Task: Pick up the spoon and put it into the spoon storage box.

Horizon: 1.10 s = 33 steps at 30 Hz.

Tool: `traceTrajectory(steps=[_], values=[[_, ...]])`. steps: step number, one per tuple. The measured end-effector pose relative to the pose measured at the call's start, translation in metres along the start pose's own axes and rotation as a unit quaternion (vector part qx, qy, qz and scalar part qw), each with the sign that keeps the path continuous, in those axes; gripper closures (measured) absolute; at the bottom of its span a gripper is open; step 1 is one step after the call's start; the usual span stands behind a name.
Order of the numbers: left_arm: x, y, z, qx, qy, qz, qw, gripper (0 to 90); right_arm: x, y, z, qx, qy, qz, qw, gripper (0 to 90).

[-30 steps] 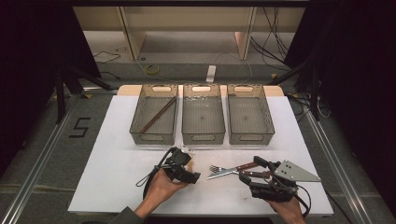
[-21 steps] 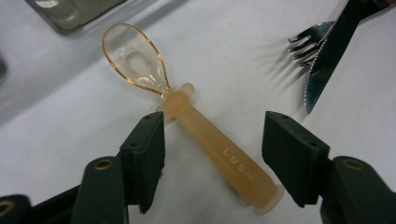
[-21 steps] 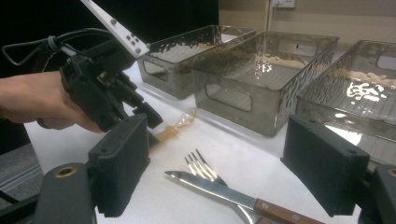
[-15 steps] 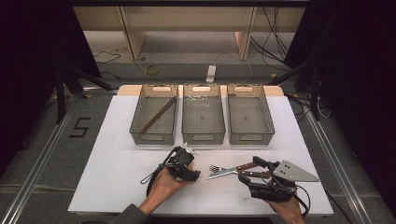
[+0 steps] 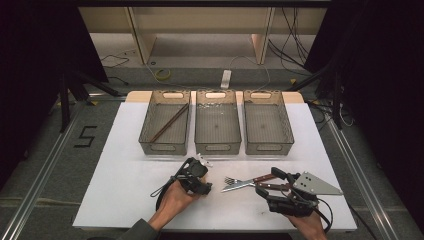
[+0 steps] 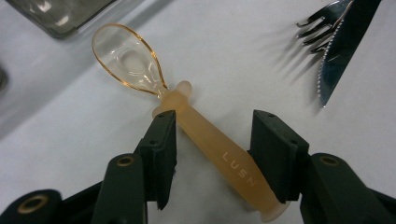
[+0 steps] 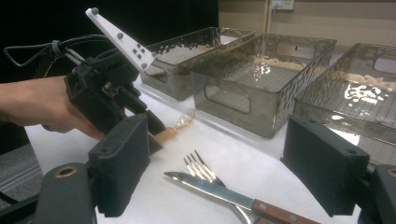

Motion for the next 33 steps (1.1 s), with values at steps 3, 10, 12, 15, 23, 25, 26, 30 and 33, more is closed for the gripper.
traceTrajectory(steps=[3,10,12,15,23,25,26,30,33], values=[[0.0003,-0.0004,-0.0015,-0.004,-0.004,-0.005,1.0,47.9,0.0003,0.0006,-0.0004,0.0,-0.001,-0.002,1.0,23.0],[0.0008,0.0011,-0.0012,0.004,-0.004,-0.015,0.9999,48.8,0.0001,0.0006,-0.0004,0.0,-0.001,-0.001,1.0,23.0],[0.0011,0.0012,-0.0011,0.009,0.005,-0.013,0.9999,50.7,0.0001,0.0001,-0.0004,0.001,-0.001,-0.002,1.0,23.1],[0.0013,0.0012,0.0008,0.011,0.012,-0.011,0.9998,54.0,-0.0002,0.0001,-0.0002,0.001,-0.002,-0.001,1.0,23.1],[0.0019,-0.0002,-0.0015,0.023,0.004,-0.005,0.9997,67.7,-0.0009,-0.0005,-0.0002,0.001,-0.002,0.001,1.0,23.1],[0.0019,-0.0003,-0.0011,0.025,0.004,-0.005,0.9997,69.7,-0.0008,-0.0004,0.0,0.0,-0.002,0.001,1.0,23.1],[0.0019,-0.0002,-0.0009,0.027,0.004,-0.004,0.9996,71.1,-0.0008,-0.0004,0.0,0.0,-0.002,0.001,1.0,23.1],[0.0022,-0.0004,-0.0007,0.032,0.008,-0.006,0.9994,75.4,-0.001,-0.0004,-0.0003,0.0,-0.003,0.002,1.0,23.1],[0.0019,-0.0008,-0.0017,0.039,0.011,-0.008,0.9991,76.0,-0.0011,-0.0007,-0.0002,0.0,-0.002,0.001,1.0,23.1]])
Point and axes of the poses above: each handheld gripper's, and its own axes: y roughly forward along the jaws, x roughly out of its underside, z roughly to its right, the point moved 4 cm from there along y, roughly forward along the jaws, and after that the axes turned 8 degrees about x, right-handed, at the moved point
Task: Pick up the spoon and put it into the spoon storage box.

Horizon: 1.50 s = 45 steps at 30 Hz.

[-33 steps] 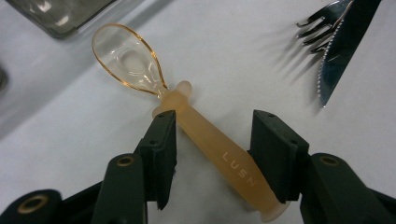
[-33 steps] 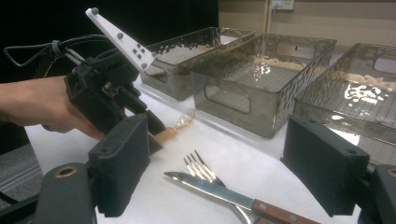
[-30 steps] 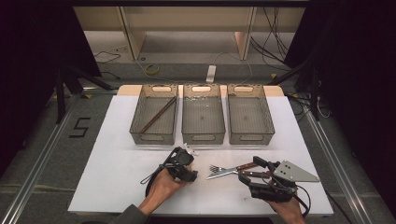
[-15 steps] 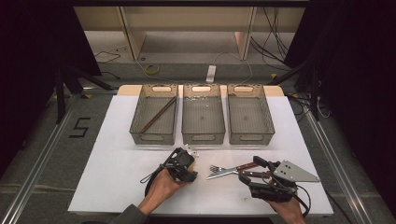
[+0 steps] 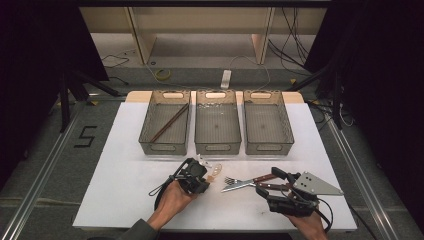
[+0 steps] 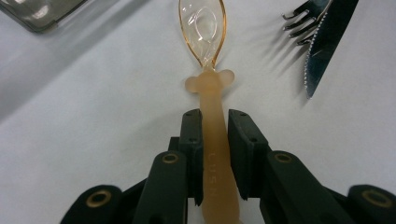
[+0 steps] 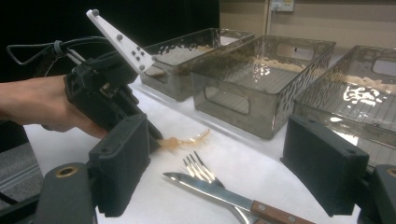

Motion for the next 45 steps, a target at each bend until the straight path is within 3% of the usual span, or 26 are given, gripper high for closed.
traceTrajectory(steps=[16,23,33,39,45], values=[[-0.004,-0.012,-0.006,0.012,0.005,0.032,0.9994,76.6,0.0,0.0,0.0,0.0,0.0,-0.001,1.0,23.2],[-0.008,-0.024,-0.003,0.02,0.011,0.061,0.9979,76.6,0.001,0.002,0.0,-0.001,0.0,-0.003,1.0,23.2],[-0.015,-0.045,-0.008,0.021,0.01,0.106,0.994,76.5,0.001,0.002,0.001,0.001,0.001,-0.004,1.0,23.2],[-0.022,-0.054,-0.012,0.031,0.002,0.137,0.9901,76.6,0.002,0.003,0.001,0.001,0.003,-0.006,1.0,23.2],[-0.032,-0.068,-0.021,0.02,0.003,0.162,0.9866,76.6,0.002,0.003,0.002,0.003,0.004,-0.003,1.0,23.2]])
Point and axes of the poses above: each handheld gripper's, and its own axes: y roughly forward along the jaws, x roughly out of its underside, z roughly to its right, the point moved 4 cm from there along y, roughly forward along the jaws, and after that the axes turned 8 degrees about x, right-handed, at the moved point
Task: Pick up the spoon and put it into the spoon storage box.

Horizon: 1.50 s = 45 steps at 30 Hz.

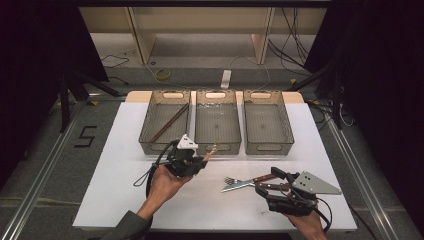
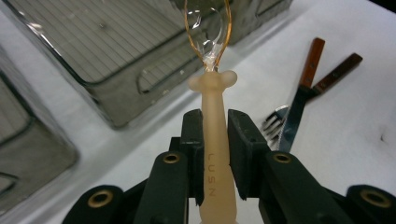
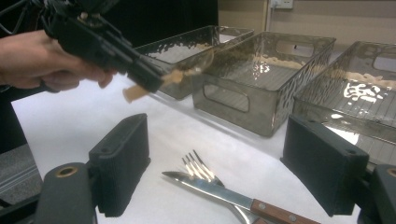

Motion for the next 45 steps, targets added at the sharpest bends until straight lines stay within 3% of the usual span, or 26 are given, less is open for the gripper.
traceTrajectory(steps=[12,27,37,43,45], values=[[-0.038,-0.019,-0.013,-0.012,0.008,0.055,0.9984,76.5,0.001,0.001,0.001,0.002,0.002,-0.003,1.0,23.2],[-0.057,-0.018,-0.034,-0.023,-0.01,0.078,0.9967,76.5,0.001,0.001,0.001,0.001,0.002,-0.002,1.0,23.1],[-0.082,-0.009,-0.05,-0.026,-0.027,0.095,0.9948,76.5,0.0,0.001,0.002,0.0,0.002,-0.002,1.0,23.1],[-0.093,0.002,-0.057,-0.035,-0.025,0.096,0.9945,76.5,0.0,0.001,0.002,-0.001,0.001,-0.002,1.0,23.1],[-0.096,0.005,-0.057,-0.025,-0.035,0.101,0.994,76.5,0.0,0.0,0.002,-0.001,0.002,0.0,1.0,23.1]])
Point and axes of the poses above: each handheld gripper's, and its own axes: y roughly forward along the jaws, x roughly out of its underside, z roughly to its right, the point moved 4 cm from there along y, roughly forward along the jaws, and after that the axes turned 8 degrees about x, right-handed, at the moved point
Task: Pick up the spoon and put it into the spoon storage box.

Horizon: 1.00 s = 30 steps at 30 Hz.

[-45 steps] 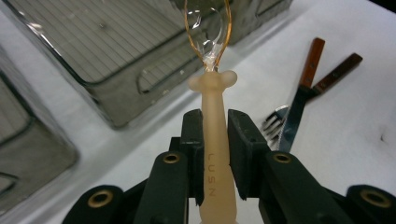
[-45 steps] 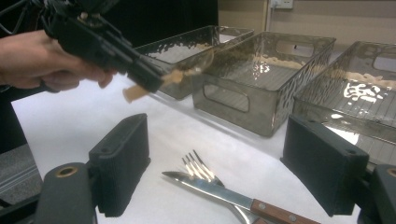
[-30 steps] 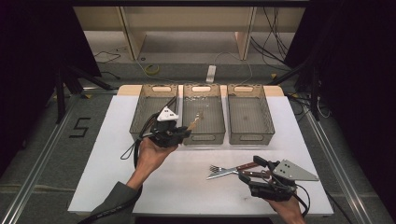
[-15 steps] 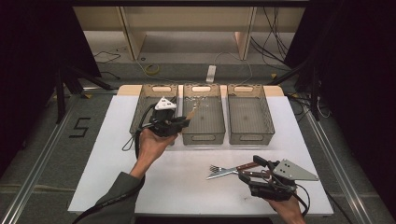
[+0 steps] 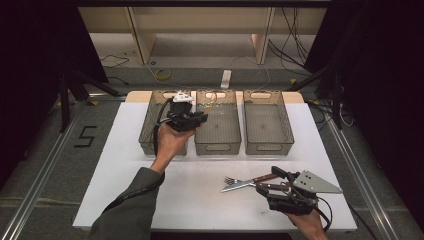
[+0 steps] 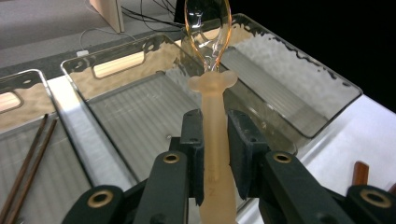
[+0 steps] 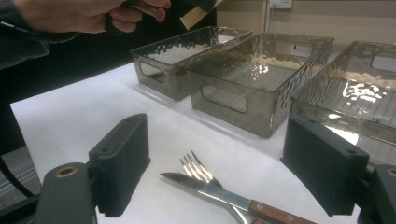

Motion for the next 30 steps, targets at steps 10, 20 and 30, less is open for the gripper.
traceTrajectory(steps=[10,20,30], values=[[0.002,0.02,-0.003,-0.009,-0.002,-0.005,0.9999,76.4,0.0,0.0,-0.001,-0.002,-0.001,-0.002,1.0,23.1],[0.01,0.035,-0.01,-0.016,-0.015,-0.013,0.9997,76.4,0.0,0.0,0.0,-0.002,0.0,-0.001,1.0,23.2],[0.017,0.046,-0.014,-0.028,-0.021,-0.03,0.9989,76.2,0.0,0.001,0.0,-0.004,0.0,-0.001,1.0,23.2]])
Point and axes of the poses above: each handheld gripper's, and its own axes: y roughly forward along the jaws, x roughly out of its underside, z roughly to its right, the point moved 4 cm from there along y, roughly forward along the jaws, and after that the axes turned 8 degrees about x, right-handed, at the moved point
